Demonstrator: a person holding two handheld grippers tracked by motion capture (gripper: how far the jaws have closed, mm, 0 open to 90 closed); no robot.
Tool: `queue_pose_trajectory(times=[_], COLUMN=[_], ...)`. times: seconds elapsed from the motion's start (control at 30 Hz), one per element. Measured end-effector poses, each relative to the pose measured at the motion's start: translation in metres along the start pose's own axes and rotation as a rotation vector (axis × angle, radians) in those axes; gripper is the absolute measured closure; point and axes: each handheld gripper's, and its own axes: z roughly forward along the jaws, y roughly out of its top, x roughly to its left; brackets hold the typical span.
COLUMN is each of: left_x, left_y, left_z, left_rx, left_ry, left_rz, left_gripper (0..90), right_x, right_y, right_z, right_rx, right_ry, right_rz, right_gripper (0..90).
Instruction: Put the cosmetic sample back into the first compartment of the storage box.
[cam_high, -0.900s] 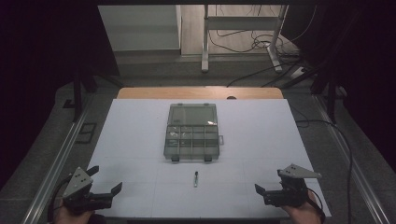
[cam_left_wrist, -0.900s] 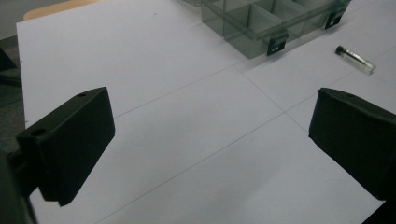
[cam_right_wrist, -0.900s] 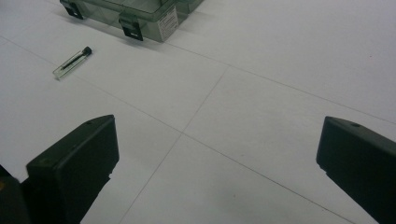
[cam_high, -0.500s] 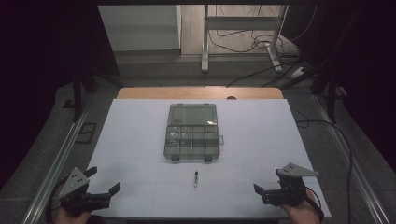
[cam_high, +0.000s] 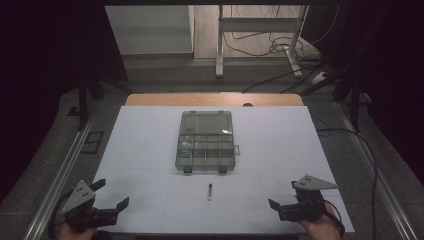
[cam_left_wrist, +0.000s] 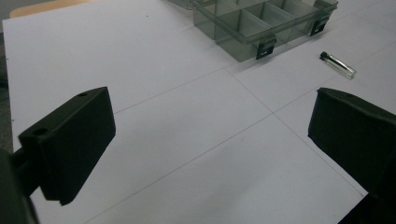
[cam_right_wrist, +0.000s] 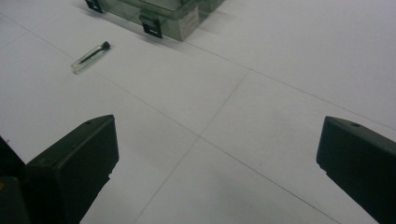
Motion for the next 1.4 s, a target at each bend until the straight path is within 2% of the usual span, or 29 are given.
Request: queue_pose_trajectory(times=[0.23, 0.67, 1.17, 1.4], left_x=[0.001, 0.001, 0.002, 0.003], left_y=[0.0, 0.0, 0.0, 0.0], left_z=[0.0, 0.0, 0.001, 0.001], left_rx=[0.006, 0.008, 0.013, 0.011], left_ry=[-0.001, 0.002, 0.005, 0.003], left_rz=[-0.003, -0.009, -0.019, -0.028], left_gripper=[1.5, 1.6, 1.6, 1.6], right_x=[0.009, 0.02, 0.028, 0.029], right_y=[0.006, 0.013, 0.021, 0.027], right_z=[0.007, 0.017, 0.029, 0.036], right_rx=[-0.016, -0.003, 0.017, 0.015], right_ry=[0.033, 0.066, 0.116, 0.158], right_rz=[-0.03, -0.064, -0.086, -0.094], right_gripper=[0.0, 0.0, 0.0, 0.0])
